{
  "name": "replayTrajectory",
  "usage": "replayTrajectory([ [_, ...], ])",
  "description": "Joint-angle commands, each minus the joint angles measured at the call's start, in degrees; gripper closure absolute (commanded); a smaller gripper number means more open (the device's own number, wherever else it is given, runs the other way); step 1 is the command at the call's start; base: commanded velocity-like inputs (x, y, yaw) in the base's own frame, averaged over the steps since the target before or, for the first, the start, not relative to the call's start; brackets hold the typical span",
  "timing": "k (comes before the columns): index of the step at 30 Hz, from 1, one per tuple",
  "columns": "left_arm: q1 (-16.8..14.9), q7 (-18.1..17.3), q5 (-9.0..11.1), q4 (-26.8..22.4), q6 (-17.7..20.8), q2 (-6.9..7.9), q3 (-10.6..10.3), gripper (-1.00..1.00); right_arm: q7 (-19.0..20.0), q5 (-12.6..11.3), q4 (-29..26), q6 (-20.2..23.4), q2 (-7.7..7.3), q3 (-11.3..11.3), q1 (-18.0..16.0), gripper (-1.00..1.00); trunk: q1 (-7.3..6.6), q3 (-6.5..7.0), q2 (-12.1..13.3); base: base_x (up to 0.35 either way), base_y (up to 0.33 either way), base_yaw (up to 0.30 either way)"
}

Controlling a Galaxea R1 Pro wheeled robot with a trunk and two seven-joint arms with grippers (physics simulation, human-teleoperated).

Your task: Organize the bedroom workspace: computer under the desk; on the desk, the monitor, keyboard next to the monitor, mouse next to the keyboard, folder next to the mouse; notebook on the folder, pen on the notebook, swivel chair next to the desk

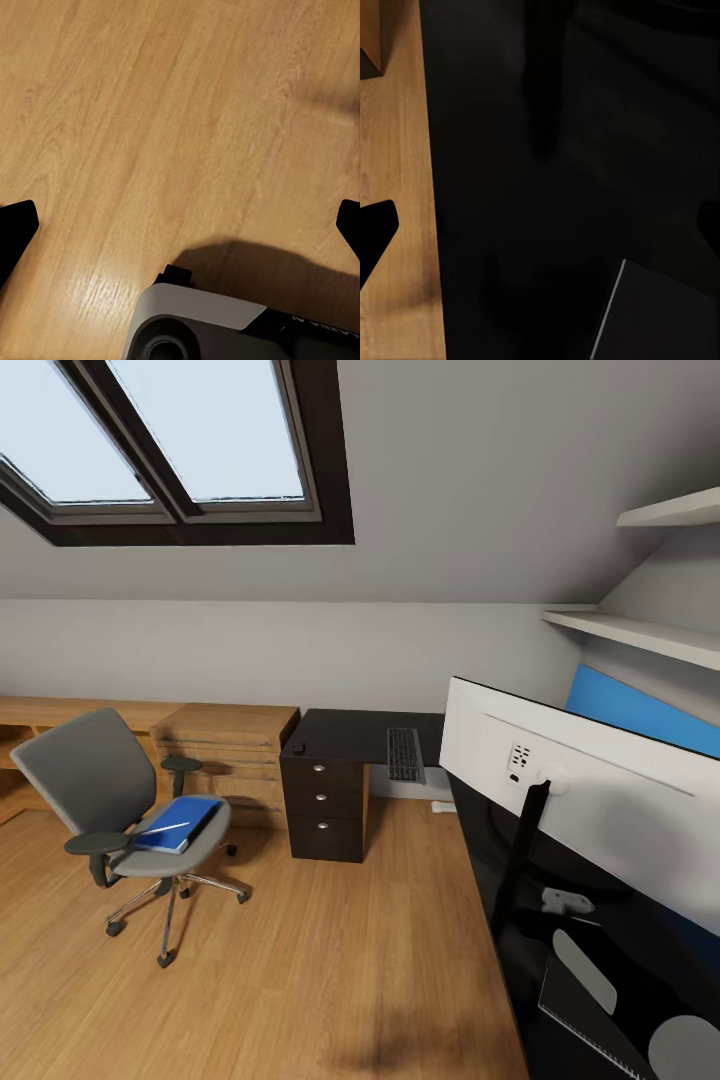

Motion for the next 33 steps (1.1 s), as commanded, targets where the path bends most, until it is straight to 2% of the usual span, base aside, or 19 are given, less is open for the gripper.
replayTrajectory([
  [1,0.0,0.4,0.6,0.0,-0.2,0.05,-0.5,-1.0,-0.6,-0.6,0.1,-0.2,-0.09,0.4,-0.1,-1.0,0.01,-0.08,-0.1,0.0,0.0,0.0],
  [10,0.0,0.4,0.6,0.0,-0.2,0.05,-0.5,-1.0,-0.6,-0.6,2.7,-3.0,-0.11,0.2,-0.2,-1.0,0.01,-0.08,-0.1,0.033,-0.031,0.0],
  [15,0.0,0.5,0.6,0.0,-0.7,0.05,-0.5,-1.0,0.2,-0.6,4.6,-3.2,-0.14,0.1,-0.4,-1.0,0.01,-0.08,-0.1,0.128,-0.125,0.0],
  [28,0.0,0.6,0.9,-1.3,-1.1,-0.04,-0.3,-1.0,0.8,-0.6,5.2,-3.3,-0.17,0.1,-0.4,-1.0,0.01,-0.08,-0.1,0.016,-0.016,0.0],
  [33,0.0,0.6,0.9,-1.7,-1.1,-0.07,-0.3,-1.0,0.8,-0.6,5.3,-3.3,-0.19,0.1,-0.4,-1.0,1.11,-0.98,-2.1,0.0,0.0,0.0],
])
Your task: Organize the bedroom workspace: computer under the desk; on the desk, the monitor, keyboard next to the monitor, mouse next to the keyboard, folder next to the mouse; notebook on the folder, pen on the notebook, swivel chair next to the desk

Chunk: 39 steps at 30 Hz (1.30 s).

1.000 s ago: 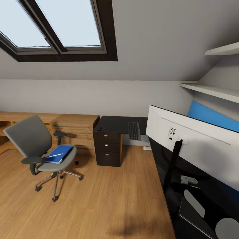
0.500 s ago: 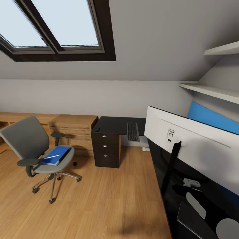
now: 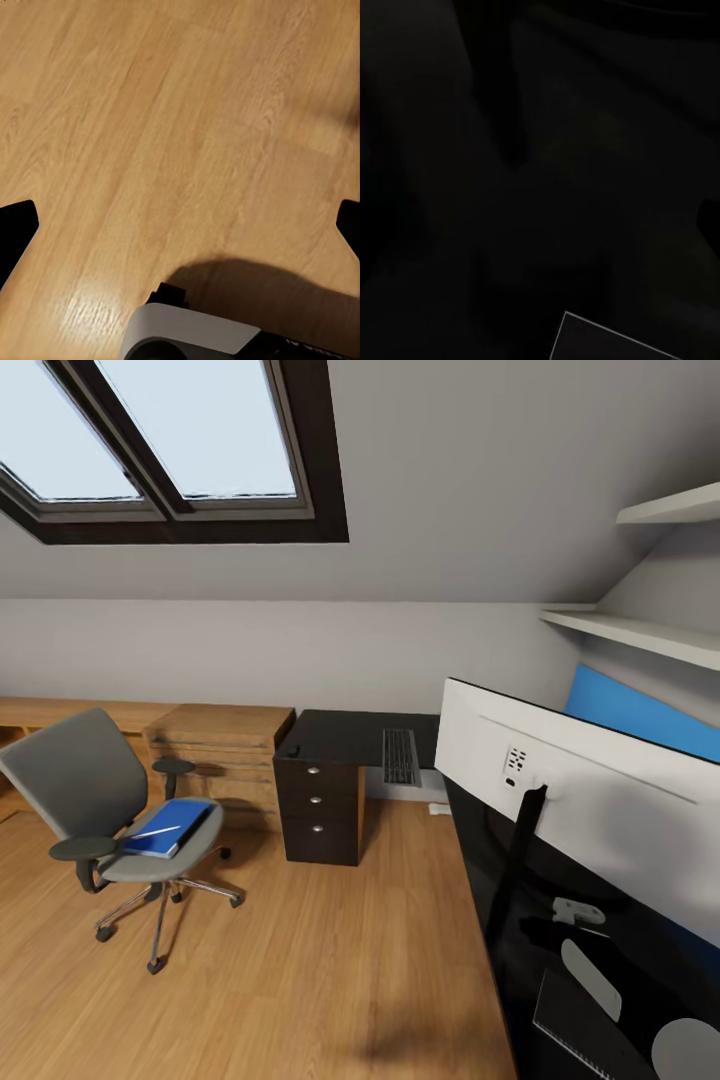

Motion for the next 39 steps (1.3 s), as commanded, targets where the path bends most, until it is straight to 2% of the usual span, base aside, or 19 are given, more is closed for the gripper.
replayTrajectory([
  [1,0.0,0.5,0.6,-0.1,-0.2,0.07,-0.5,-1.0,-0.5,-0.5,-0.1,0.1,-0.12,0.4,-0.1,-1.0,0.24,-0.26,-0.5,0.0,0.0,0.0],
  [20,0.0,0.5,0.7,-0.1,-0.2,0.02,-0.5,-1.0,-0.2,-0.6,2.3,0.1,-0.16,0.3,-0.5,-1.0,4.41,-3.67,-8.1,0.0,0.0,0.0],
  [26,0.0,0.5,0.7,-0.1,-0.2,0.0,-0.5,-1.0,2.0,-0.7,4.5,0.1,-0.3,0.2,-0.8,-1.0,5.73,-4.75,-10.5,0.0,0.0,0.0],
  [28,0.0,0.5,0.7,-0.1,-0.2,0.06,-0.5,-1.0,3.4,-0.8,6.8,0.1,-0.33,0.2,-2.0,-1.0,6.17,-5.11,-11.3,0.0,0.0,0.0],
  [39,0.0,0.5,0.7,-0.1,-0.3,0.11,-0.5,-1.0,4.5,-0.8,9.3,0.1,-0.36,0.1,-3.4,-1.0,8.58,-7.09,-15.7,0.0,0.0,0.0],
])
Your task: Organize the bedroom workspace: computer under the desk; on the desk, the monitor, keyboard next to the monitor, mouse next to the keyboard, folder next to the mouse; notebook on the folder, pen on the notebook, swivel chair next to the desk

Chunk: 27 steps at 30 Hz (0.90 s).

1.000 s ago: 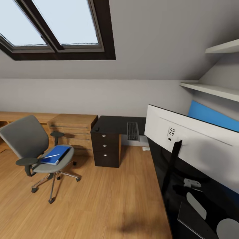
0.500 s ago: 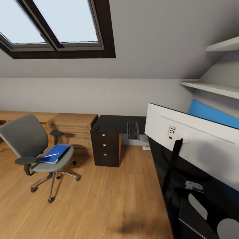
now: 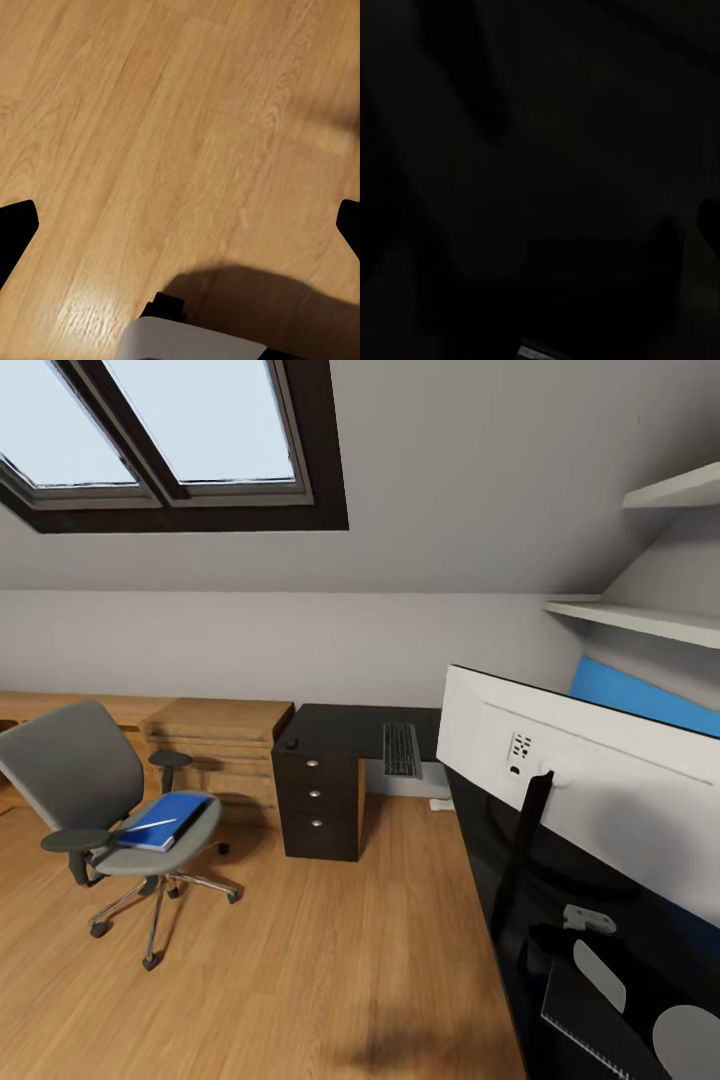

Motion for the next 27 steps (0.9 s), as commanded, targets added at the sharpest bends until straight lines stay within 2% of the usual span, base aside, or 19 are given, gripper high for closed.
replayTrajectory([
  [1,0.0,0.4,0.6,0.0,-0.2,0.08,-0.5,-1.0,-0.5,-0.6,-0.1,0.2,-0.11,0.5,-0.1,-1.0,0.23,-0.25,-0.5,0.0,0.0,0.0],
  [12,0.0,0.4,0.6,0.0,-0.2,0.13,-0.5,-1.0,-0.5,-0.7,1.6,0.1,-0.15,0.4,-0.6,-1.0,2.65,-2.22,-4.9,0.0,0.0,0.0],
  [24,0.0,0.0,0.4,0.2,-0.2,0.21,-0.3,-1.0,-0.5,-0.7,1.9,0.1,-0.09,0.4,-0.7,-1.0,2.65,-2.22,-4.9,-0.001,0.0,0.0],
  [27,0.0,0.0,0.5,0.2,-0.2,0.21,-0.3,-1.0,-0.5,-0.7,1.9,0.1,-0.07,0.4,-0.7,-1.0,2.65,-2.22,-4.9,-0.158,0.0,0.0],
])
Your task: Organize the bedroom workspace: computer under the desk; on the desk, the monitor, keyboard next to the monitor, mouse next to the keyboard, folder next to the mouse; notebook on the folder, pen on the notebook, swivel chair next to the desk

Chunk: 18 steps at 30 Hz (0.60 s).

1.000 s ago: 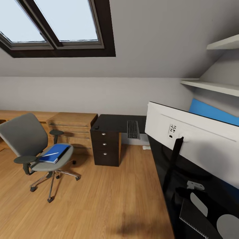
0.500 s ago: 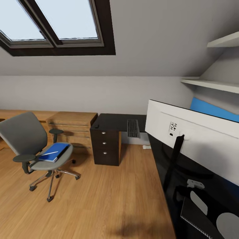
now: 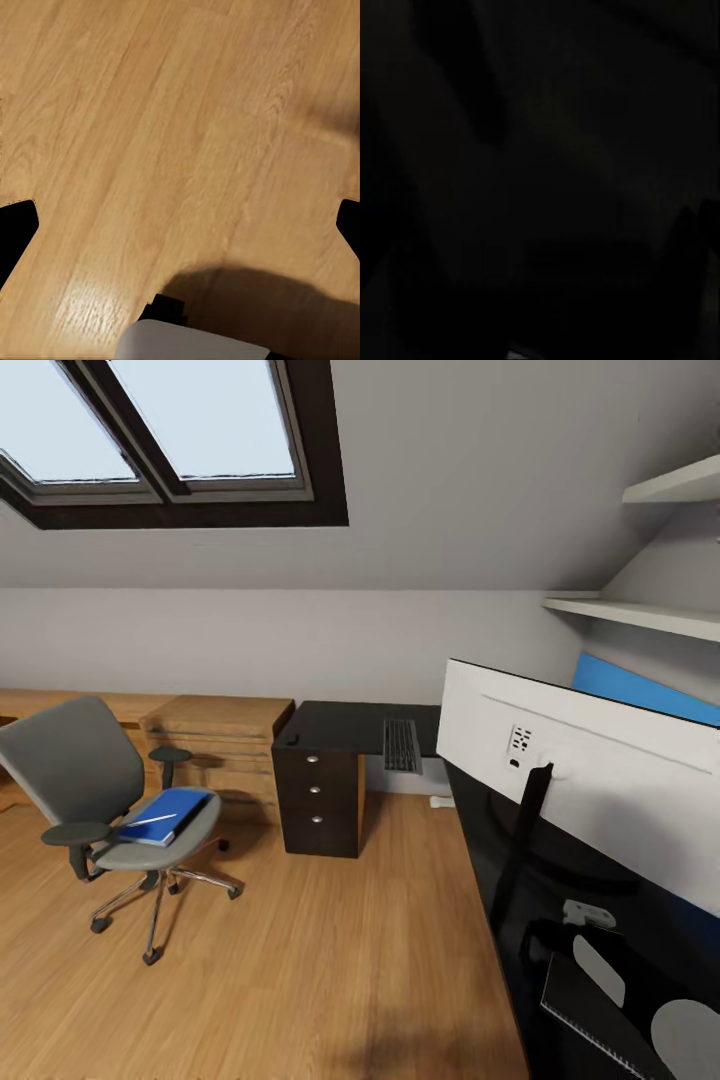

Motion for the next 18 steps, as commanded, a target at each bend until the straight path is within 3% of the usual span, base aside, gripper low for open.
replayTrajectory([
  [1,0.0,0.4,0.6,0.0,-0.2,0.05,-0.5,-1.0,-0.5,-1.3,1.7,0.4,-0.07,0.5,0.0,-1.0,-0.02,-0.08,0.0,-0.24,0.0,0.0],
  [18,0.0,0.4,0.6,0.0,-0.2,0.06,-0.5,-1.0,-0.5,-1.3,1.7,0.4,-0.04,0.6,0.0,-1.0,-0.02,-0.08,0.0,-0.111,0.0,0.0],
])
